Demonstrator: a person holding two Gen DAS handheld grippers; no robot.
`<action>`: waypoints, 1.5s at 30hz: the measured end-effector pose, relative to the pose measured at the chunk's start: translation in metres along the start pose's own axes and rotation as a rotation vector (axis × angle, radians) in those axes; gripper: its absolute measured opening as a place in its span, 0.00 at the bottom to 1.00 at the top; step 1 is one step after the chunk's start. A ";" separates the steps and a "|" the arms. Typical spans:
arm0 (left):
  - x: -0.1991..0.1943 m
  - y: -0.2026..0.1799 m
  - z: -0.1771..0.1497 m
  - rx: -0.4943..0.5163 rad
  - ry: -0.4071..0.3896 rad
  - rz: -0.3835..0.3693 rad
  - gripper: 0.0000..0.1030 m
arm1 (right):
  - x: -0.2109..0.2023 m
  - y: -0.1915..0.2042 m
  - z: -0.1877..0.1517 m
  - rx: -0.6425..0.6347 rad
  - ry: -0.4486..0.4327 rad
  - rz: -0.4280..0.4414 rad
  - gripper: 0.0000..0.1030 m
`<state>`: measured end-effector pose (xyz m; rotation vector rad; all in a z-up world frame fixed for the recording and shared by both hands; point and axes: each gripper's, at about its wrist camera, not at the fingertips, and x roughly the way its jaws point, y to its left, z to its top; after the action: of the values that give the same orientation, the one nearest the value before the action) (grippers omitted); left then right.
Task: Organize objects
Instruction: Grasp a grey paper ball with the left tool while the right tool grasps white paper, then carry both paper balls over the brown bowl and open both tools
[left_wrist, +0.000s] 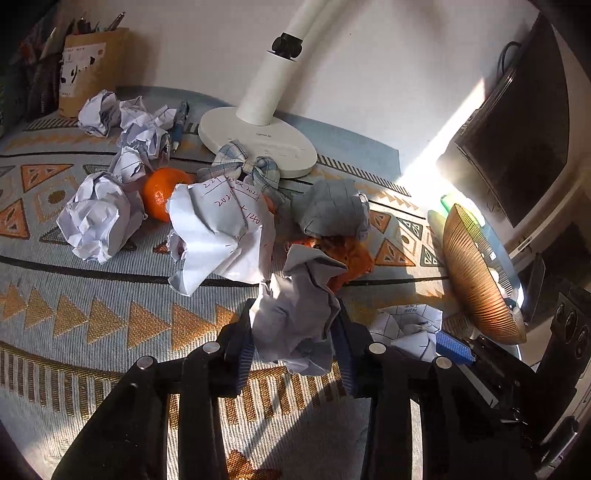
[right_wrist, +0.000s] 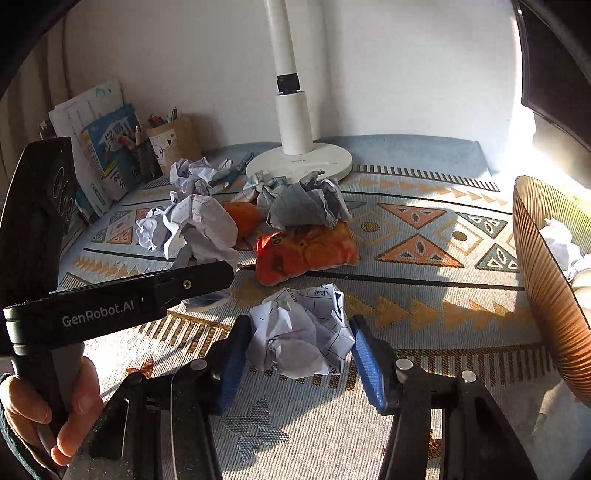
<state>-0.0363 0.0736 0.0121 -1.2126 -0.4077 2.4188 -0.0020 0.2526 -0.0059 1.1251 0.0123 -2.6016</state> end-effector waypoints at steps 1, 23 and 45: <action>-0.004 -0.002 0.000 0.004 -0.004 -0.001 0.34 | -0.006 -0.001 -0.002 0.003 -0.009 0.009 0.51; -0.048 -0.251 0.041 0.469 -0.150 -0.233 0.34 | -0.244 -0.179 -0.004 0.356 -0.431 -0.312 0.52; 0.049 -0.272 0.009 0.552 -0.011 -0.156 0.83 | -0.175 -0.247 -0.018 0.496 -0.292 -0.313 0.80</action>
<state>-0.0093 0.3347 0.0999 -0.8839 0.1566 2.1913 0.0545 0.5387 0.0784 0.9266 -0.5946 -3.1327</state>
